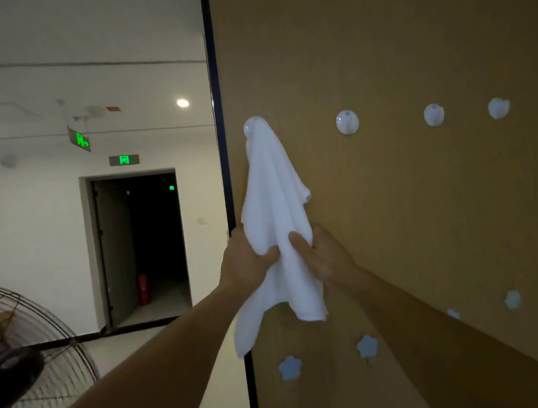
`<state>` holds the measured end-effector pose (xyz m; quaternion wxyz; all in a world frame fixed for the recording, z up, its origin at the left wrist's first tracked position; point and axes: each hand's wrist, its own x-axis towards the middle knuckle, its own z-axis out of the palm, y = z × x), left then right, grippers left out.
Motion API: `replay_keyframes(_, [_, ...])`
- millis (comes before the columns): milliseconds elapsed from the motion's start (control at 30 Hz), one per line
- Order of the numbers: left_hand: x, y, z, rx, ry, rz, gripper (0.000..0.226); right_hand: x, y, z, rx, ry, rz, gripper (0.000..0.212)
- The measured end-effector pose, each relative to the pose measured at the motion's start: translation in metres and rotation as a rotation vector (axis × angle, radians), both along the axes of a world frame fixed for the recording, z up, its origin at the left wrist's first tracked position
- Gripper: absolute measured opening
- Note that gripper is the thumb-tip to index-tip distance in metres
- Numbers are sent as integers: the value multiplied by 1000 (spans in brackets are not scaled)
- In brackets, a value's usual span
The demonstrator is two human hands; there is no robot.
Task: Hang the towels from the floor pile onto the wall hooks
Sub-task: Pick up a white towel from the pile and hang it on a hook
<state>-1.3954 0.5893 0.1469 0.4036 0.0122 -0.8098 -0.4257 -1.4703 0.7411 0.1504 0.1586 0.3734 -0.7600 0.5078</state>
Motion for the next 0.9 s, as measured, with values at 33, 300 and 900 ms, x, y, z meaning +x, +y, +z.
replay_keyframes(33, [6,3,-14,12,-21,-2,76,3,7,-11,30,-14,-47,63])
replay_keyframes(300, [56,59,-133,-1,-482,77,79,49,106,-102,324,-76,-280,76])
replay_keyframes(900, [92,493,-318,-723,-877,-383,76,221,535,-350,709,-532,-757,68])
